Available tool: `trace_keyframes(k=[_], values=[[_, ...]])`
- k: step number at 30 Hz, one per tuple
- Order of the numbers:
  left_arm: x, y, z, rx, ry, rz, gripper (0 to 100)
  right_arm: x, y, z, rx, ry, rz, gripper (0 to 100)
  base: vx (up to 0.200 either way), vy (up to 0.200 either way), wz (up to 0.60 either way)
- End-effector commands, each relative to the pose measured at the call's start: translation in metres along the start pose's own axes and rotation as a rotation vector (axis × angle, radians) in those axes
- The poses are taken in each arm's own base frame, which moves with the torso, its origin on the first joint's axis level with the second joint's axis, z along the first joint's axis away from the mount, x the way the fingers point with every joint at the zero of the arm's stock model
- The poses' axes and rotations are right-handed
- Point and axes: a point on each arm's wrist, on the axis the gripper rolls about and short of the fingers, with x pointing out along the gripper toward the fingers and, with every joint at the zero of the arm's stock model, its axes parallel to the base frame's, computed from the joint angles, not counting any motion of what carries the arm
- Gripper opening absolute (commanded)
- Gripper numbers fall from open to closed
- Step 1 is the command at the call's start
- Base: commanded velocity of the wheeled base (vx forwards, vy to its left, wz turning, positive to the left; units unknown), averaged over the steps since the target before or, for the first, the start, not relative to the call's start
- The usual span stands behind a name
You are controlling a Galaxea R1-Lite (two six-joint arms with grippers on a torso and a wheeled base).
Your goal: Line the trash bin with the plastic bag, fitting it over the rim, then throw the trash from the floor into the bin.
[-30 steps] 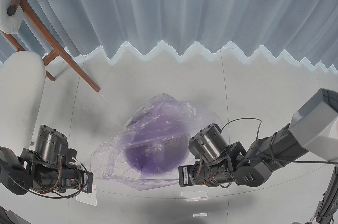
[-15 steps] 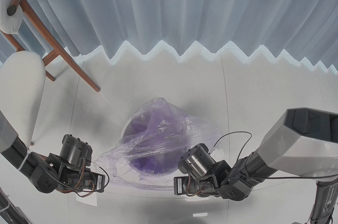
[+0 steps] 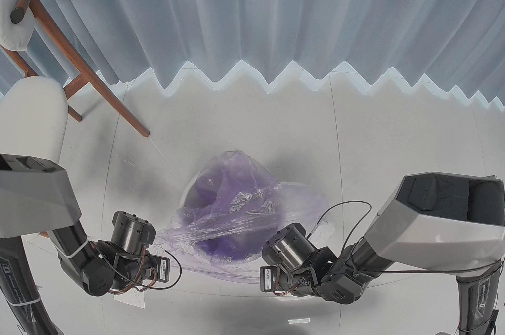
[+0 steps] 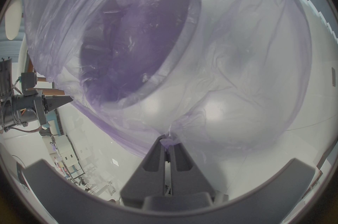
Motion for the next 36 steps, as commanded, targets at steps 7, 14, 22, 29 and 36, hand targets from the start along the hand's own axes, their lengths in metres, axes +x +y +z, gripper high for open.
trace_keyframes(k=[7, 14, 22, 29, 36], values=[[0.017, -0.005, -0.023, 0.04, 0.079, 0.014, 0, 0.014, -0.006, 0.001, -0.006, -0.023, -0.048, 0, 0.0, 0.0, 0.0], [0.021, -0.006, -0.021, 0.036, 0.063, 0.022, 0, 0.034, -0.016, 0.006, -0.022, -0.079, -0.103, 0, 0.0, 0.0, 0.0], [0.024, -0.004, -0.023, 0.05, 0.044, 0.09, 0, 0.036, -0.018, 0.006, -0.049, -0.125, -0.101, 0, 0.0, 0.0, 0.0], [0.016, 0.0, -0.028, 0.035, -0.017, 0.105, 100, 0.017, -0.023, -0.008, -0.077, -0.112, -0.112, 100, 0.0, 0.0, 0.0], [-0.014, 0.008, -0.038, 0.096, -0.145, 0.083, 100, -0.023, -0.014, -0.028, -0.131, -0.108, -0.048, 100, 0.0, 0.0, 0.0]])
